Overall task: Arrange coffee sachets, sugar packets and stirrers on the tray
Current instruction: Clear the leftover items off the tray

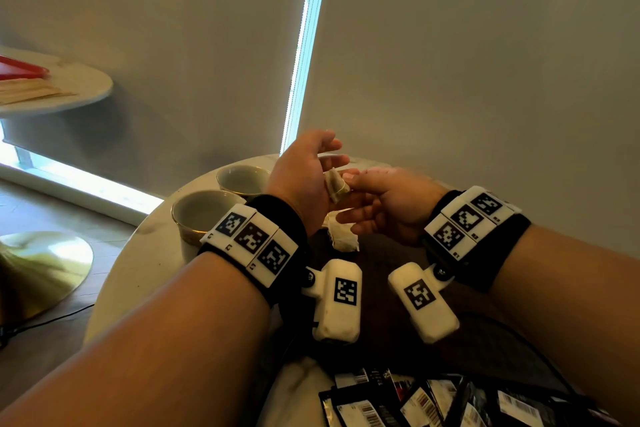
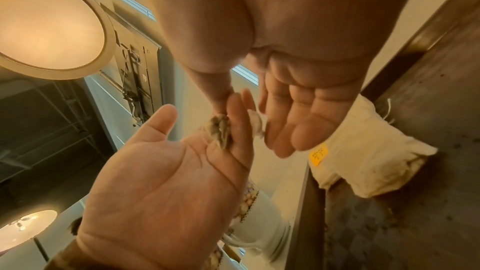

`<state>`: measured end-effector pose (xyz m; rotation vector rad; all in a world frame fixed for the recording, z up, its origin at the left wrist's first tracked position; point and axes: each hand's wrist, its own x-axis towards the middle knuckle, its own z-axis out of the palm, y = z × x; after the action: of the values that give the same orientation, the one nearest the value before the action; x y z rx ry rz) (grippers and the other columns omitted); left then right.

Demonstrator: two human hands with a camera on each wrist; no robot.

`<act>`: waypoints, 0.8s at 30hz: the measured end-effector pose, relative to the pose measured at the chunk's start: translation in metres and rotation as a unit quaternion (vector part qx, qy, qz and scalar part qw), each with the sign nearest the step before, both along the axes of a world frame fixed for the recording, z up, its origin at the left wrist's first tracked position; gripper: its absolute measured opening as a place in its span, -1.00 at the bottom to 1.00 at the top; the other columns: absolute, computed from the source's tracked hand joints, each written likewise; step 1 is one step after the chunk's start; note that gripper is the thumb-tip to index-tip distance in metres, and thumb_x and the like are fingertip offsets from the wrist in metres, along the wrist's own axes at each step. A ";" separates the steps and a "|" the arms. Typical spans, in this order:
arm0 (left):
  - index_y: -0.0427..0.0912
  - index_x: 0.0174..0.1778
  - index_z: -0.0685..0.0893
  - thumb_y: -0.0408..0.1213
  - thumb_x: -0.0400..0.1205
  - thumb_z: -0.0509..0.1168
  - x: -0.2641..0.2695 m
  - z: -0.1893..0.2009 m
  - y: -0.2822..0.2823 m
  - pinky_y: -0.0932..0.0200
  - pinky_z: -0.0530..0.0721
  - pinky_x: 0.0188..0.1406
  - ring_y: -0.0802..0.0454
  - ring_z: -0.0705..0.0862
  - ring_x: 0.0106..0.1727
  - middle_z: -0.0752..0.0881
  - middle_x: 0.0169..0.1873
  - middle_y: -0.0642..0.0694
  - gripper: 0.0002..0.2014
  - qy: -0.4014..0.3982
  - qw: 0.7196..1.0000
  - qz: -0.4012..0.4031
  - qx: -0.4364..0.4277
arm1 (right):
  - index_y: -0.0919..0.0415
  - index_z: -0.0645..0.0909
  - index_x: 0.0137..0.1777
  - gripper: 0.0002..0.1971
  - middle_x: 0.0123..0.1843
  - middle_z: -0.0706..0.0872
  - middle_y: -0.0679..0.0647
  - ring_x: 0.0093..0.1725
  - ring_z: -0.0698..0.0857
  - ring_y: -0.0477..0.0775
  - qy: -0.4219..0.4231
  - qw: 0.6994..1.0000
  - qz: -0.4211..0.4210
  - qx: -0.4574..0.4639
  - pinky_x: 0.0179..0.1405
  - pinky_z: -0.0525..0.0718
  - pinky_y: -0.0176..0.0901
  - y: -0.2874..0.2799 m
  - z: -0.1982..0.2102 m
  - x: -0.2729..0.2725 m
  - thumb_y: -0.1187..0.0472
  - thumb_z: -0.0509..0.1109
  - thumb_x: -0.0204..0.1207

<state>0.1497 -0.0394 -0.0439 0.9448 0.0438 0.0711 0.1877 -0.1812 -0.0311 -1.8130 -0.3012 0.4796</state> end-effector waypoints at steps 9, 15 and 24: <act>-0.18 0.17 0.63 -0.21 0.72 0.24 -0.001 0.001 -0.001 -0.22 0.84 -0.03 -0.23 0.72 0.07 0.66 0.11 -0.27 -0.81 0.049 0.998 0.011 0.035 | 0.25 0.59 0.18 -0.76 -0.07 0.82 0.20 -0.23 0.80 0.11 -0.039 0.994 -0.050 0.084 -0.31 0.70 -0.13 -0.004 -0.001 0.005 0.47 0.41 0.56; -0.14 0.24 0.63 -0.23 0.68 0.33 -0.003 0.000 -0.004 0.03 0.68 -0.22 -0.05 0.65 0.09 0.67 0.10 -0.17 -0.78 0.087 0.991 -0.012 0.098 | 0.19 0.59 0.15 -0.70 -0.03 0.75 0.16 -0.20 0.77 0.05 -0.075 0.988 -0.085 0.103 -0.28 0.68 -0.11 -0.006 0.001 0.006 0.52 0.43 0.52; -0.16 0.03 0.65 -0.37 0.76 0.31 -0.003 -0.004 -0.004 0.18 0.74 -0.27 -0.05 0.74 -0.04 0.74 0.03 -0.22 -0.96 0.062 0.988 -0.009 0.141 | 0.18 0.65 0.16 -0.75 0.06 0.79 0.21 -0.09 0.76 0.15 -0.075 0.991 -0.073 0.081 -0.30 0.62 -0.12 -0.009 -0.002 0.005 0.44 0.44 0.55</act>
<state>0.1463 -0.0433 -0.0476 1.2315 0.1437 0.0020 0.1927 -0.1904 -0.0328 -1.7015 -0.2999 0.2110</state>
